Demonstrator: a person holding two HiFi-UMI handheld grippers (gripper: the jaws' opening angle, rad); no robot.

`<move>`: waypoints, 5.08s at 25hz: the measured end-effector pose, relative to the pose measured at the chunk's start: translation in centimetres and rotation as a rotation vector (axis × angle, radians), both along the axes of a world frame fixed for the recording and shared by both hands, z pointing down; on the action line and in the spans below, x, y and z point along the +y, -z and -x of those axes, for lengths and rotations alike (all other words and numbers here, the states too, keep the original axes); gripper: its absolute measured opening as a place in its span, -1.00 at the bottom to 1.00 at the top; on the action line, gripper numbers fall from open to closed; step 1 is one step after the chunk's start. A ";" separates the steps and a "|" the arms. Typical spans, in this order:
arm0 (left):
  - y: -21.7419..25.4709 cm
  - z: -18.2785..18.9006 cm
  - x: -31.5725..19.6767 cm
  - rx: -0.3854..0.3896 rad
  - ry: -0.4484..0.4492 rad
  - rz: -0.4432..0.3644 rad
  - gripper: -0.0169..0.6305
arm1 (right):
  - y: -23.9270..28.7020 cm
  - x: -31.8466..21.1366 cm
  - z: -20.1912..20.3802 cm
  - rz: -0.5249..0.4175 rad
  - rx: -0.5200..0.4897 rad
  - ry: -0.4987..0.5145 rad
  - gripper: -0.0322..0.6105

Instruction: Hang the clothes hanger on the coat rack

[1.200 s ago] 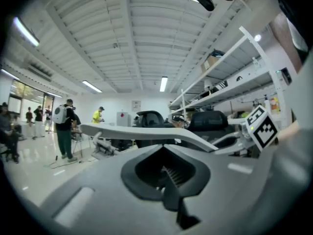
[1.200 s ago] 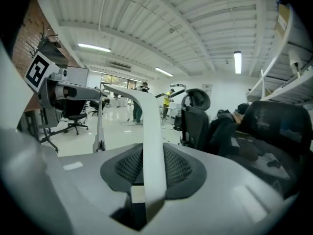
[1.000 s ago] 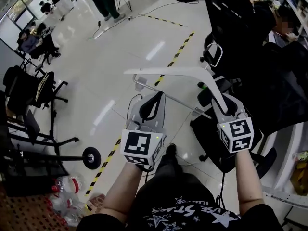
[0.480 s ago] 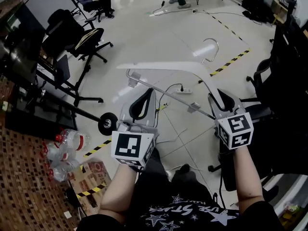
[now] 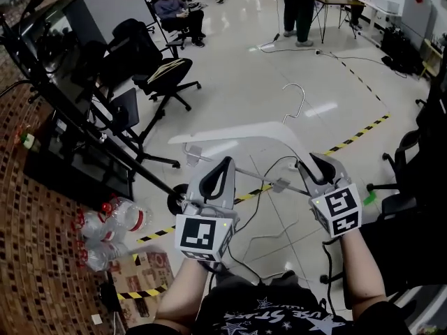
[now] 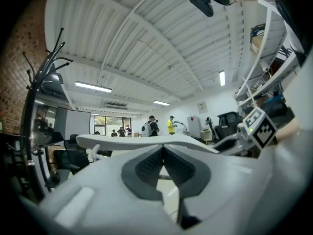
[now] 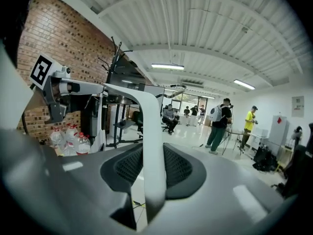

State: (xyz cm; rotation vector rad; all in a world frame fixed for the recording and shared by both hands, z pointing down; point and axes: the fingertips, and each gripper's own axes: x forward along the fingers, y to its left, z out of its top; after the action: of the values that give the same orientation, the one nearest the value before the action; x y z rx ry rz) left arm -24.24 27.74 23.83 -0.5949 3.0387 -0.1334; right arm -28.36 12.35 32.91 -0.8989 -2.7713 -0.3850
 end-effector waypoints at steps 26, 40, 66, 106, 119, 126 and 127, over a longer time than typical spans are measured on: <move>15.0 -5.0 39.2 -0.244 0.349 0.056 -0.93 | 17.6 42.9 1.5 0.013 -0.345 0.463 -0.53; 22.9 -6.8 41.8 -0.291 0.351 0.021 -0.93 | 27.1 47.8 1.4 0.006 -0.475 0.525 -0.54; 39.8 -1.0 48.0 -0.292 0.501 0.199 -0.93 | 46.0 57.5 6.6 -0.102 -0.664 0.572 -0.54; 31.8 5.6 53.3 -0.201 0.526 0.123 -0.93 | 37.6 64.1 11.9 -0.246 -0.570 0.607 -0.53; 30.4 5.6 54.9 -0.182 0.558 0.113 -0.93 | 37.4 64.6 11.7 -0.196 -0.687 0.537 -0.53; 30.3 5.7 55.1 -0.184 0.561 0.122 -0.93 | 37.3 64.8 11.6 -0.102 -0.708 0.549 -0.47; 30.2 5.8 55.1 -0.182 0.561 0.122 -0.93 | 37.4 64.8 11.6 -0.090 -0.712 0.549 -0.45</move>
State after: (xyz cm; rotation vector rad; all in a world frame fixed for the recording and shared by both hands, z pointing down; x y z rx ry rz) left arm -30.07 82.86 -6.37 0.2687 2.9374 -0.3662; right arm -40.00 77.12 -4.47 -1.7872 -2.9920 -1.0937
